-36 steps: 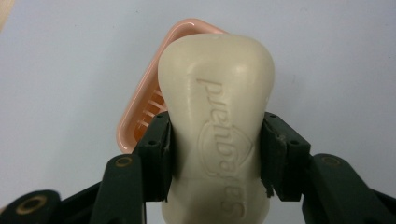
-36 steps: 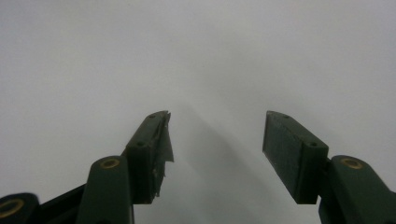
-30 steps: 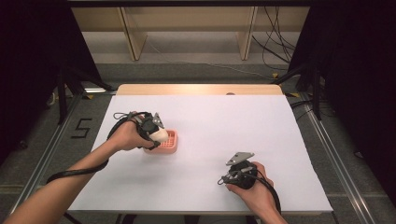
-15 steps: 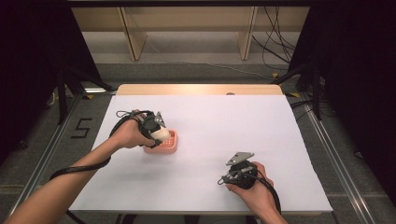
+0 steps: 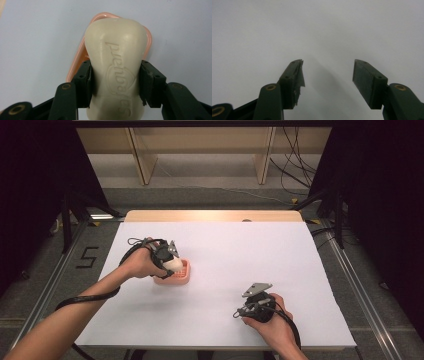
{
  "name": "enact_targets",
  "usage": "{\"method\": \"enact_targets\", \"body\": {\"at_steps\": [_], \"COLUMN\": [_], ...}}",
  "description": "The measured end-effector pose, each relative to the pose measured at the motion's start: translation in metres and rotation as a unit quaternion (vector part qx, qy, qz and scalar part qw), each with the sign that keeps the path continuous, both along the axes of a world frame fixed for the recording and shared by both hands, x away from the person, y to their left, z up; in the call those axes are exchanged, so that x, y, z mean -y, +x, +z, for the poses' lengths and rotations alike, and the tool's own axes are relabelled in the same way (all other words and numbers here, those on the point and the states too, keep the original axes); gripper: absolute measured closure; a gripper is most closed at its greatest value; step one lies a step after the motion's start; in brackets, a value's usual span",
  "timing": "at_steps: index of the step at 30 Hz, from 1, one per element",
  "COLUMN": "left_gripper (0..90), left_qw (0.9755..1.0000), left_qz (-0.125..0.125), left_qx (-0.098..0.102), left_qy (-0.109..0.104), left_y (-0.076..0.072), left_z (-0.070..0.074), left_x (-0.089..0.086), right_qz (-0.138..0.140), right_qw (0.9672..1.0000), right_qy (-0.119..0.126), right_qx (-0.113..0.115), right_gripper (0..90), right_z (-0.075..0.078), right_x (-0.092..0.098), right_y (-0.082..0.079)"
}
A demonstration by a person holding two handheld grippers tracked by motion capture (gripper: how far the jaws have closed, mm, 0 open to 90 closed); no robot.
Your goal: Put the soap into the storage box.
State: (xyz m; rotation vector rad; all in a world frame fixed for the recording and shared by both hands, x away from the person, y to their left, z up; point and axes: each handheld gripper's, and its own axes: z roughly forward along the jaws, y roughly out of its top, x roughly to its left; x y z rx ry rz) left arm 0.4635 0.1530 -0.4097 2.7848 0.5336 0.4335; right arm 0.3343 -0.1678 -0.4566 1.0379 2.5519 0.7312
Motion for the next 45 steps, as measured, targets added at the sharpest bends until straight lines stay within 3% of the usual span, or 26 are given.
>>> {"method": "enact_targets", "body": {"at_steps": [11, 29, 30, 35, 41, 45], "left_gripper": [49.4, 49.3, 49.3, 49.3, 49.3, 49.1], "left_qw": [0.9999, 0.9998, 0.9997, 0.9996, 0.9996, 0.9995], "left_qz": [0.003, 0.001, 0.001, 0.002, 0.002, 0.009], "left_qx": [-0.009, -0.015, -0.017, -0.019, -0.021, -0.023], "left_qy": [0.009, 0.015, 0.018, 0.02, 0.019, 0.018], "left_y": [0.011, 0.021, 0.021, 0.024, 0.025, 0.026], "left_z": [-0.01, -0.021, -0.022, -0.024, -0.024, -0.025], "left_x": [0.002, 0.003, 0.002, 0.003, 0.004, 0.004], "right_qz": [-0.015, -0.002, 0.011, -0.012, 0.008, 0.005], "right_qw": [0.9999, 1.0, 0.9999, 0.9999, 1.0, 1.0], "right_qy": [0.003, 0.001, -0.004, 0.001, 0.0, 0.001], "right_qx": [-0.005, 0.0, 0.004, -0.008, 0.001, 0.002], "right_gripper": [41.9, 41.8, 41.8, 41.8, 41.7, 41.7], "right_z": [0.0, -0.001, -0.001, 0.0, -0.001, -0.001], "right_x": [-0.001, 0.0, 0.0, -0.001, 0.0, 0.0], "right_y": [-0.001, 0.0, 0.001, -0.002, 0.001, 0.001]}}
